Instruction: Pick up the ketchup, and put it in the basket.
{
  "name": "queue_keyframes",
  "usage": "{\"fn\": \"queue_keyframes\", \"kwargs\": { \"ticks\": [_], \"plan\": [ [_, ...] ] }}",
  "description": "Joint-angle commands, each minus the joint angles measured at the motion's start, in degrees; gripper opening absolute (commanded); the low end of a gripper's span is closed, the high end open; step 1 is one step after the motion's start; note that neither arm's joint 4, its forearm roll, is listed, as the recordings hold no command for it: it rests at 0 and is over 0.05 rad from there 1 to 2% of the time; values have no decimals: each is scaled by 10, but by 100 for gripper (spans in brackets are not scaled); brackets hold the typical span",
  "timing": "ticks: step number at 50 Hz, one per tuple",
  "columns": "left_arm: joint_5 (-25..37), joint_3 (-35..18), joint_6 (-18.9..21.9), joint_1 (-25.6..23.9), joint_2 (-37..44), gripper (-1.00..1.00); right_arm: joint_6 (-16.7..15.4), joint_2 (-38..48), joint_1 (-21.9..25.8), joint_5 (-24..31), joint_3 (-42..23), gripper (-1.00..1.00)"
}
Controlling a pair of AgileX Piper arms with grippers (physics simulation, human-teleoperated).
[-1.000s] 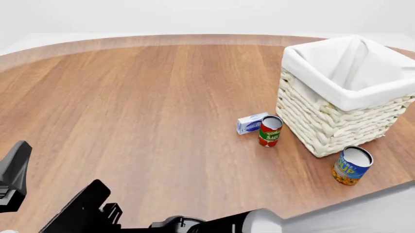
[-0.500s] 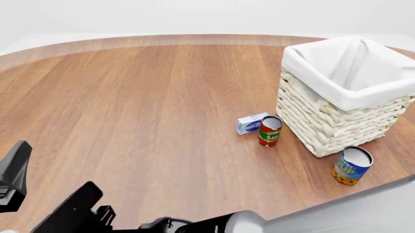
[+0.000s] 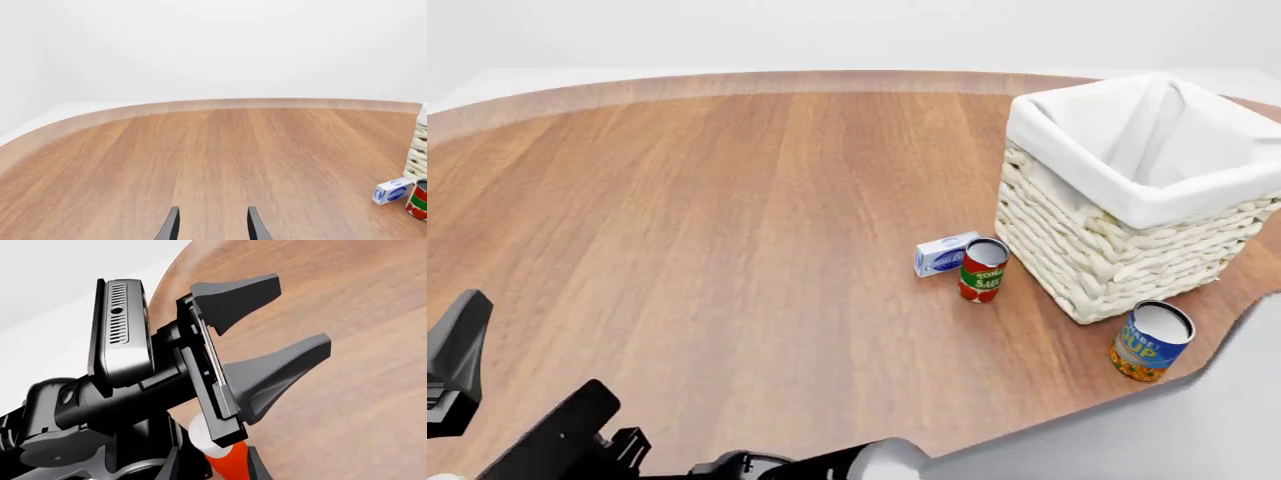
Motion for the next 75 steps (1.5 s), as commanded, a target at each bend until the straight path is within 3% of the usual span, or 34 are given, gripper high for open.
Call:
{"fn": "queue_keyframes", "kwargs": {
  "ticks": [1, 53, 54, 75],
  "plan": [
    [0, 0, 0, 0, 0, 100, 2, 16, -4, 1, -12, 100],
    [0, 0, 0, 0, 0, 100, 11, 63, -1, 15, -61, 100],
    [0, 0, 0, 0, 0, 100, 10, 63, -1, 14, -61, -100],
    [0, 0, 0, 0, 0, 100, 9, 36, -5, 6, -46, -100]
  ]
}}
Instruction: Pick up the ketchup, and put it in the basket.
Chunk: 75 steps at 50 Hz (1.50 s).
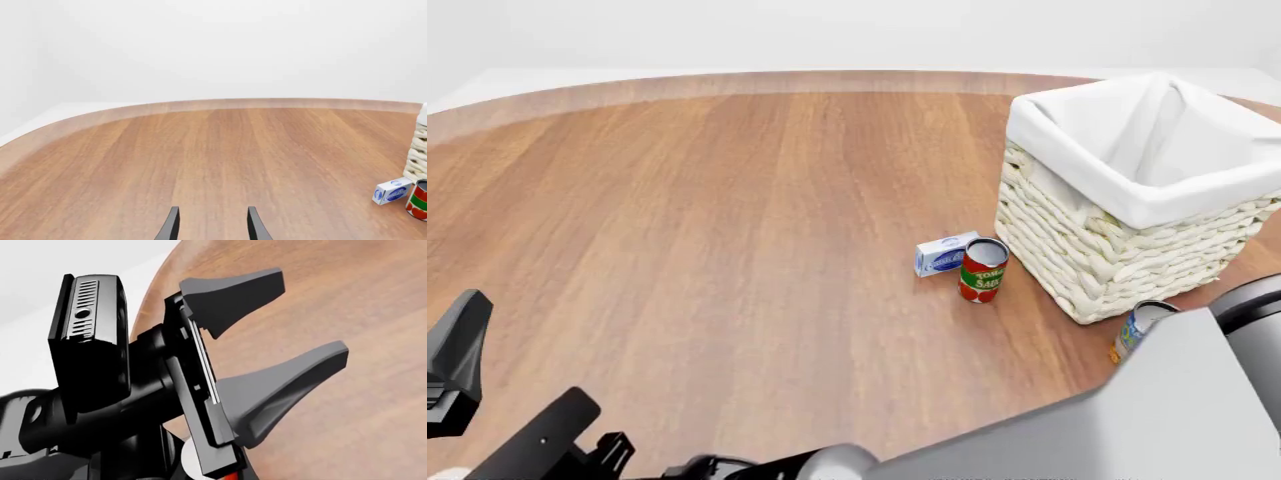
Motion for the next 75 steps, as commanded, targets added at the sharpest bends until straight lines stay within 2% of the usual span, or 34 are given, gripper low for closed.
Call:
{"fn": "queue_keyframes", "kwargs": {
  "ticks": [1, 43, 65, 70, 75],
  "plan": [
    [0, 0, 0, 0, 0, 100, 8, -17, -4, -3, 5, -100],
    [0, 0, 0, 0, 0, 100, 10, -69, -45, -33, 69, -100],
    [0, 0, 0, 0, 0, 100, 12, -114, -89, -48, 109, -100],
    [0, 0, 0, 0, 0, 100, 9, -126, -90, -44, 114, -100],
    [0, 0, 0, 0, 0, 100, 1, -149, -89, -17, 106, -100]
  ]
}}
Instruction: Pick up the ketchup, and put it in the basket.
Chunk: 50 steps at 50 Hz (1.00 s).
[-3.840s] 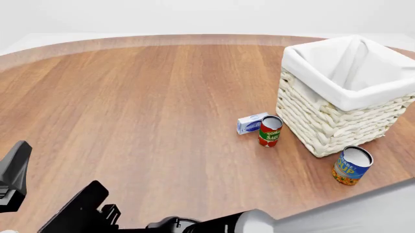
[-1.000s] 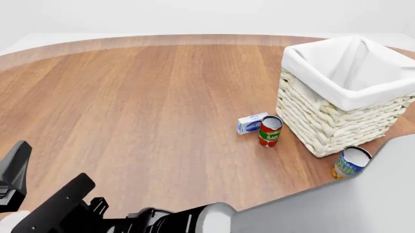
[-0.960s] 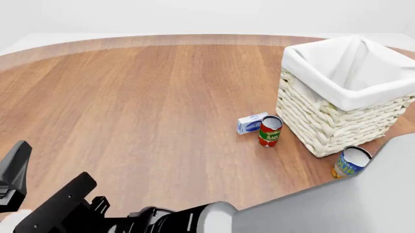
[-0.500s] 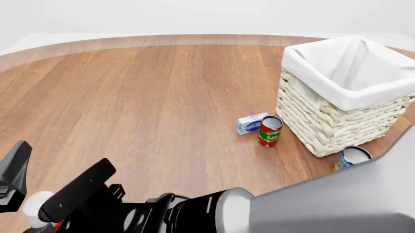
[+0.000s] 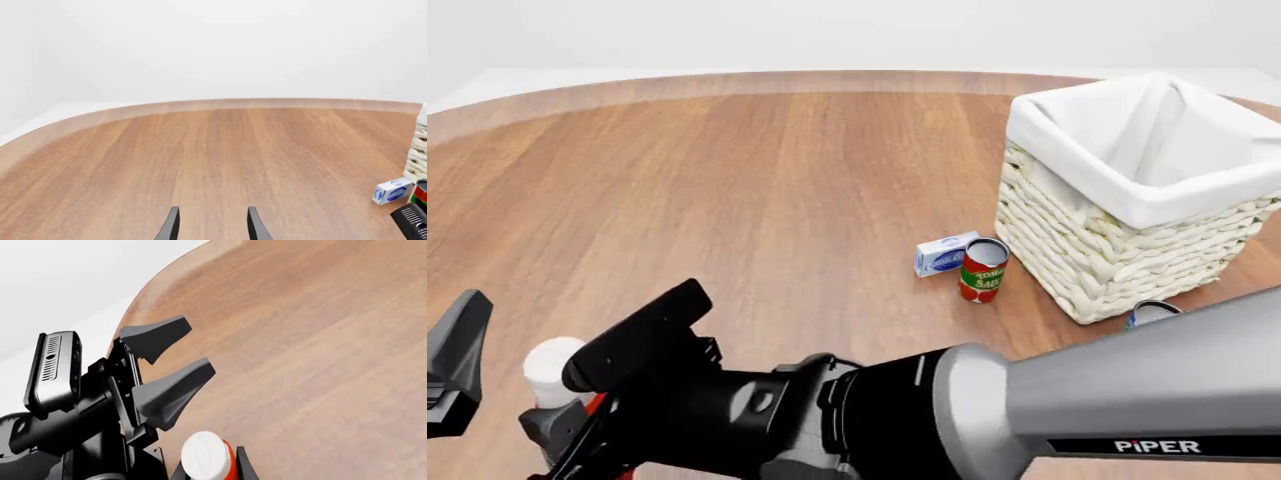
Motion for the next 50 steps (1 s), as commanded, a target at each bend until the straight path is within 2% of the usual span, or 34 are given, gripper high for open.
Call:
{"fn": "queue_keyframes", "kwargs": {
  "ticks": [1, 12, 37, 44, 50],
  "plan": [
    [0, 0, 0, 0, 0, 100, 0, -37, -6, 35, -7, -100],
    [0, 0, 0, 0, 0, 100, -12, -62, -8, 97, -28, -100],
    [0, 0, 0, 0, 0, 100, -19, -80, -9, 175, -56, -100],
    [0, 0, 0, 0, 0, 100, -14, -95, -16, 183, -52, -100],
    [0, 0, 0, 0, 0, 100, -31, -113, -32, 179, -47, -100]
  ]
}}
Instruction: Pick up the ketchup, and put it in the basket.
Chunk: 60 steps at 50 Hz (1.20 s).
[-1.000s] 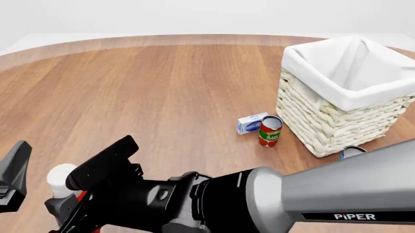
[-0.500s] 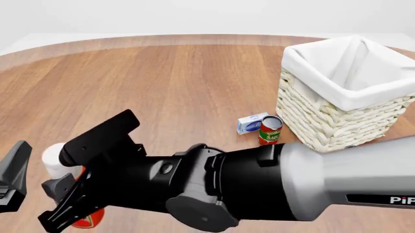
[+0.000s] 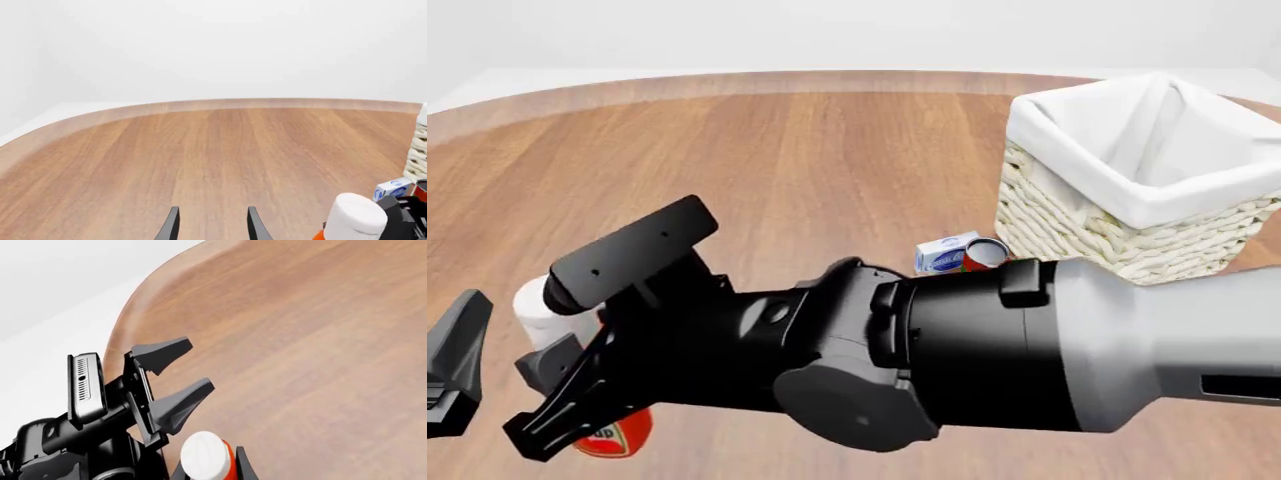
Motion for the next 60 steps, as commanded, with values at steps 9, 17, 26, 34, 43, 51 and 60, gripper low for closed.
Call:
{"fn": "queue_keyframes", "kwargs": {
  "ticks": [9, 17, 26, 34, 43, 51, 60],
  "plan": [
    [0, 0, 0, 0, 0, 100, -9, -32, -35, -13, 9, -100],
    [0, 0, 0, 0, 0, 100, -20, -46, -57, -16, -1, -100],
    [0, 0, 0, 0, 0, 100, -30, -58, -92, -8, -16, -100],
    [0, 0, 0, 0, 0, 100, -26, -69, -130, -14, -14, -100],
    [0, 0, 0, 0, 0, 100, -25, -89, -175, -20, -5, -100],
    [0, 0, 0, 0, 0, 100, -21, -112, -210, -17, 3, -100],
    [0, 0, 0, 0, 0, 100, -18, -130, -256, -25, 11, -100]
  ]
}}
